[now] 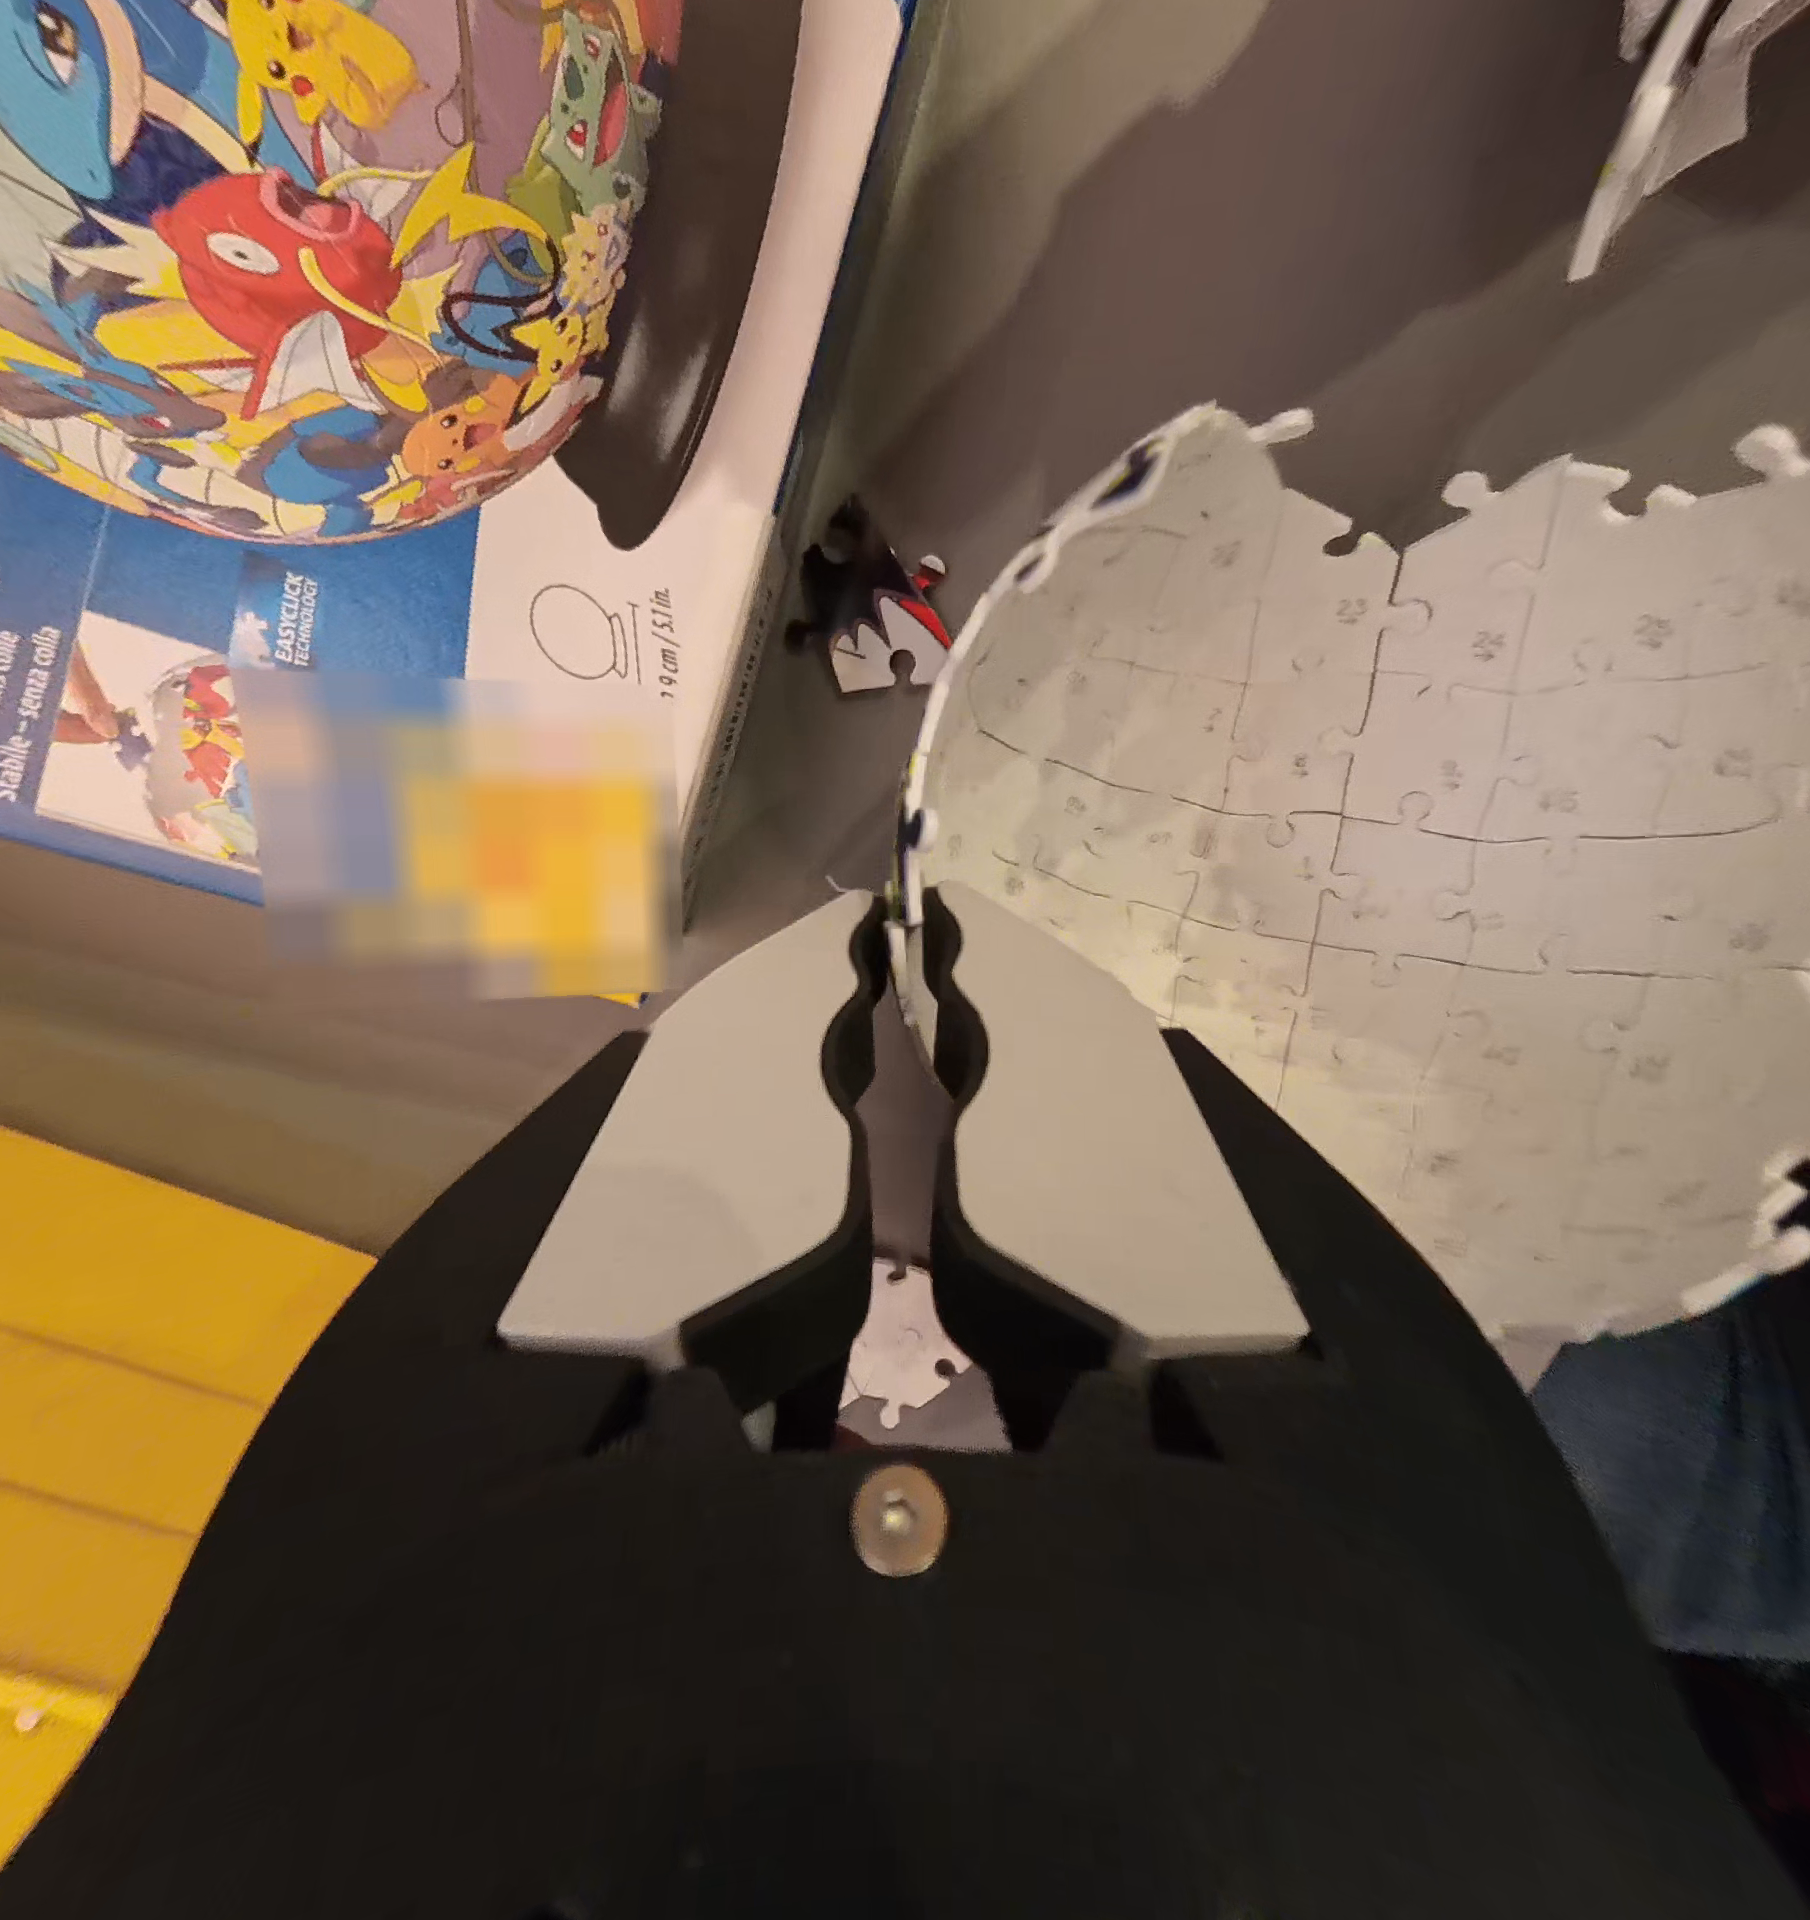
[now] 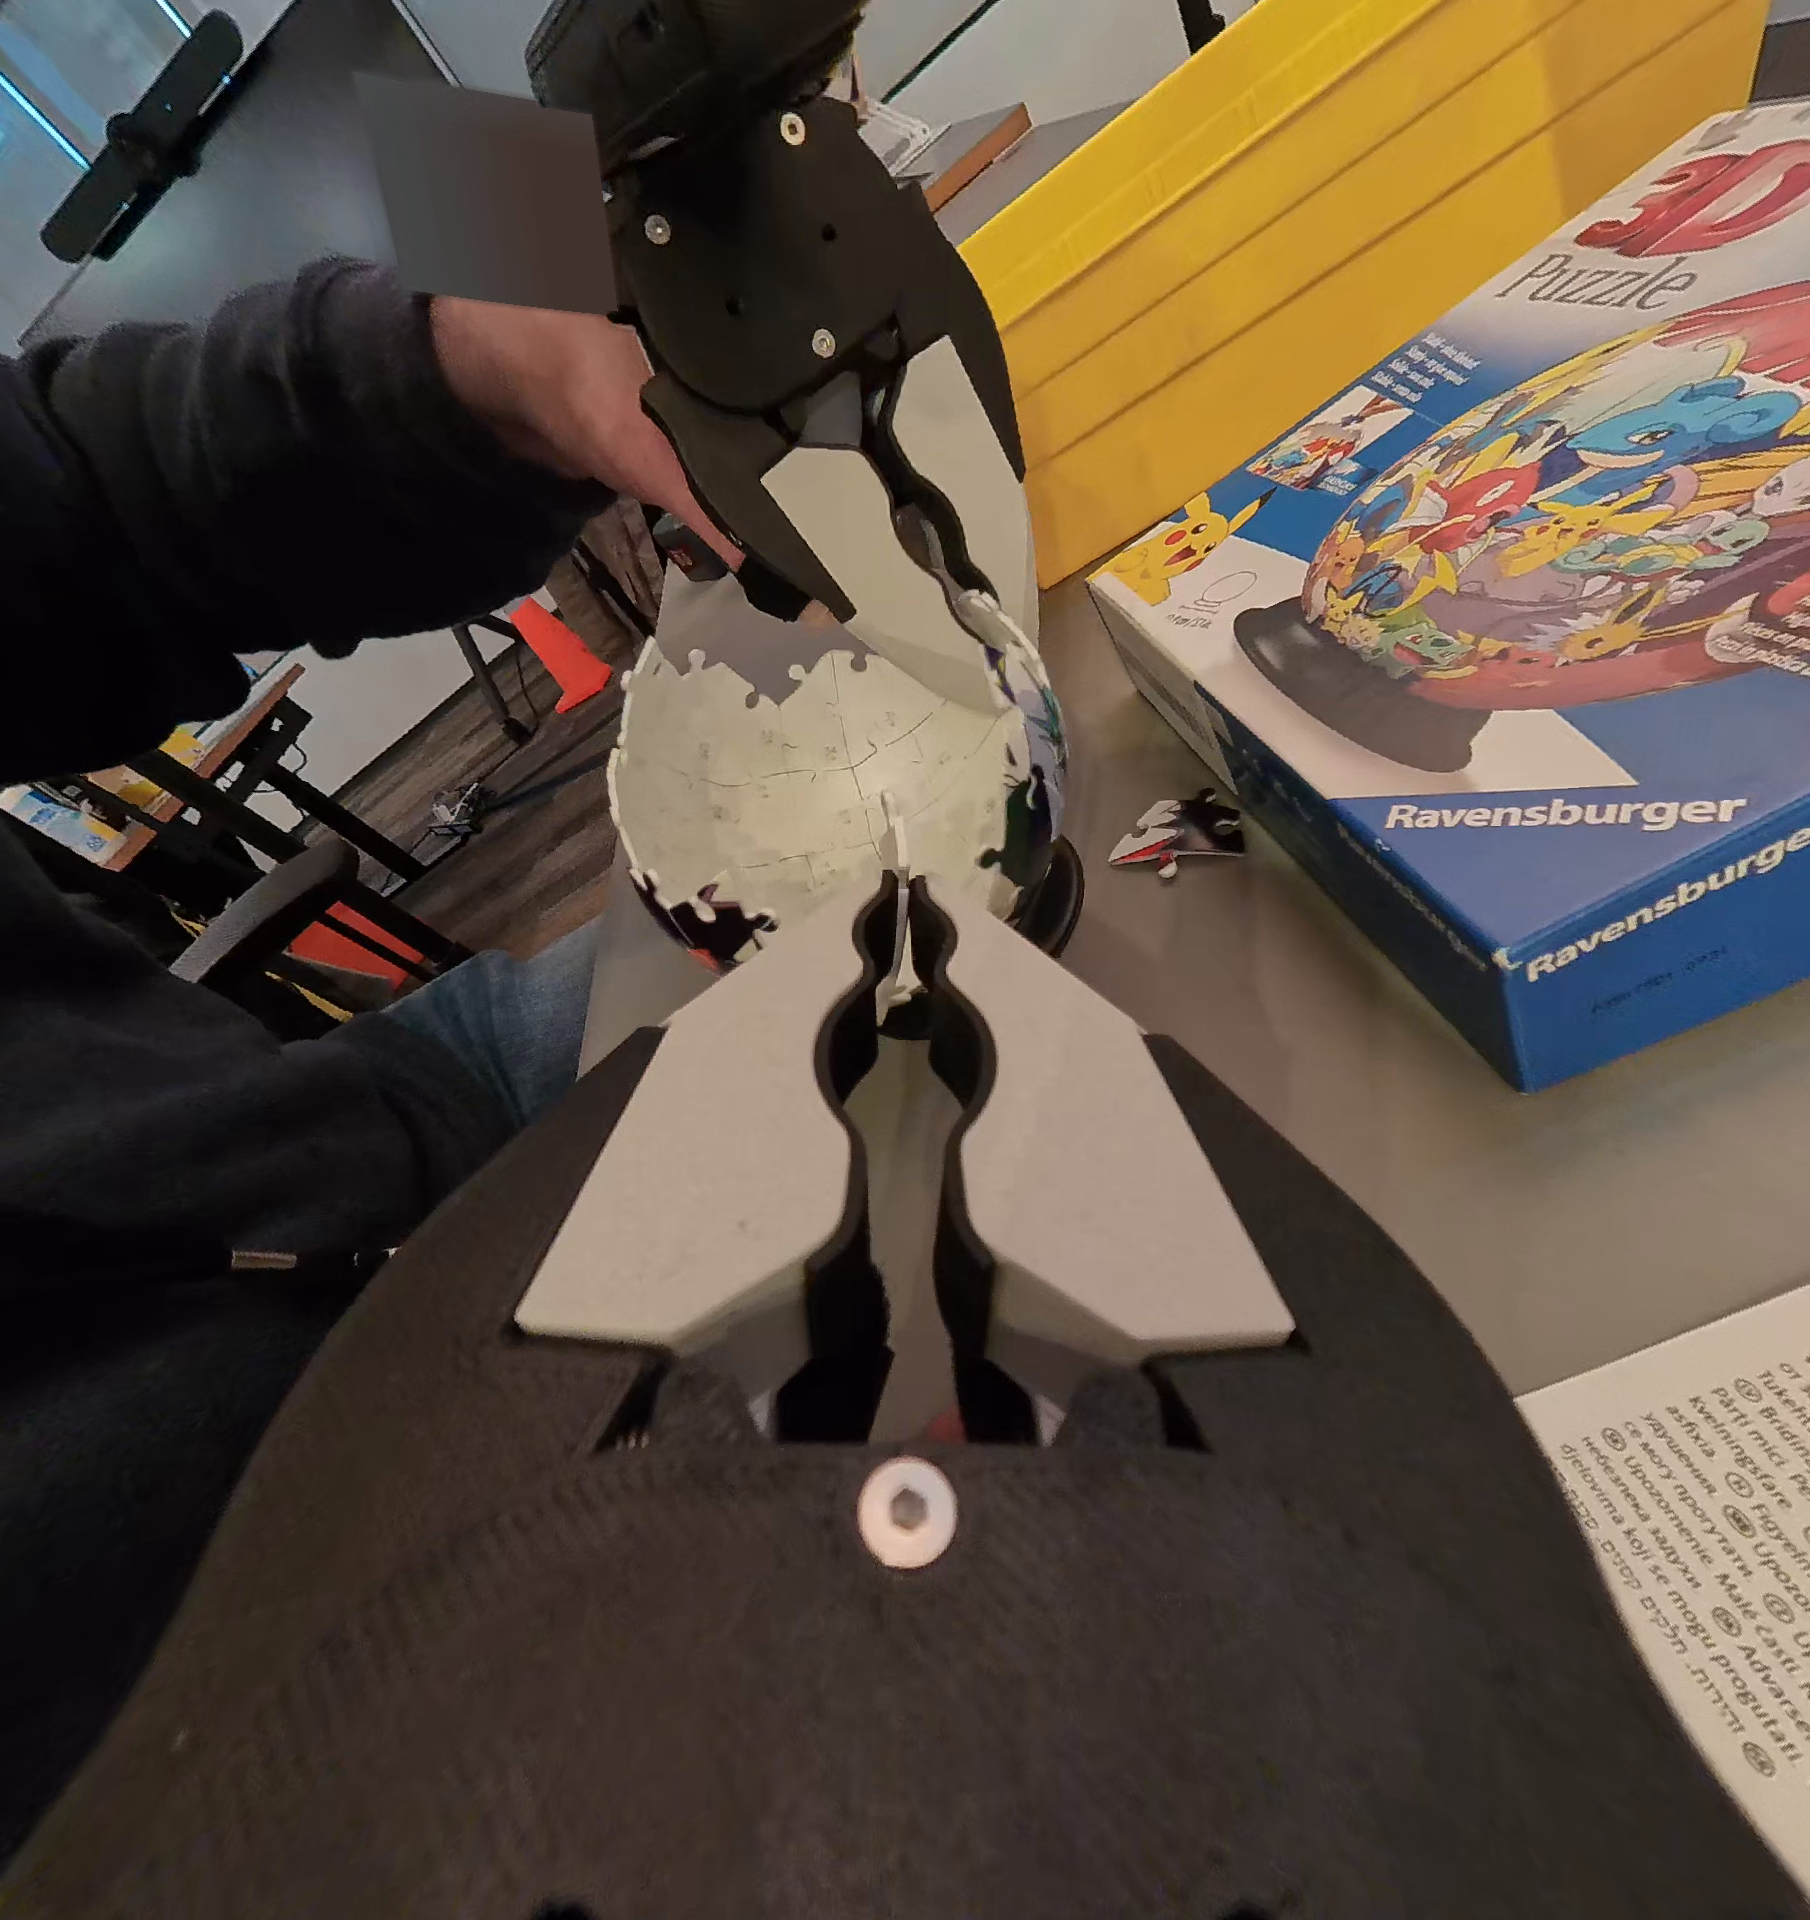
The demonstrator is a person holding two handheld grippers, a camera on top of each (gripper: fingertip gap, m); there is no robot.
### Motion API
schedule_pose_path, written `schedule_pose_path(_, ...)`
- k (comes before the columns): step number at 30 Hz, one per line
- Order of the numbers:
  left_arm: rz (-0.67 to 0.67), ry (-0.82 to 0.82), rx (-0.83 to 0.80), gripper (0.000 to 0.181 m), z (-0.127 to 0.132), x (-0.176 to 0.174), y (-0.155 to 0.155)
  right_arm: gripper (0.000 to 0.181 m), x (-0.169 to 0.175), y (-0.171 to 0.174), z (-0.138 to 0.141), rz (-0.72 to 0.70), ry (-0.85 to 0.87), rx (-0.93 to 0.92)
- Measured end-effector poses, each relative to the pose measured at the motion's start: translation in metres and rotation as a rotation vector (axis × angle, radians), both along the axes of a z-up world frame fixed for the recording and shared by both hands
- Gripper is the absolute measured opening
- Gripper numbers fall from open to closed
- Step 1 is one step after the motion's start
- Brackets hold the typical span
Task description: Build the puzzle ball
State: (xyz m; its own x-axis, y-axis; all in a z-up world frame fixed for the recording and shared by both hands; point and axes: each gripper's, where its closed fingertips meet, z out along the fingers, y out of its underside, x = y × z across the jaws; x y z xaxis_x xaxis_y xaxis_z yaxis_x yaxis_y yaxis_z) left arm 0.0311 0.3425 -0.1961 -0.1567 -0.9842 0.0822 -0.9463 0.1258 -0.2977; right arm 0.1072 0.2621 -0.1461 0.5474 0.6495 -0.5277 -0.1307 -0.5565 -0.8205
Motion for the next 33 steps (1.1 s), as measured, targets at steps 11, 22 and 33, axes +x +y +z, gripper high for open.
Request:
schedule_pose_path(11,0.044,-0.088,0.122,0.003,0.02,-0.002,0.007,0.0,0.0,0.0,0.003,-0.002,-0.01,0.008)
schedule_pose_path(22,0.102,-0.15,0.332,0.003,0.049,-0.01,0.023,0.0,-0.005,0.0,0.003,0.0,-0.006,0.004)
schedule_pose_path(33,0.099,0.056,0.51,0.003,0.058,-0.033,0.034,0.0,-0.029,0.011,-0.005,-0.012,-0.039,-0.012)
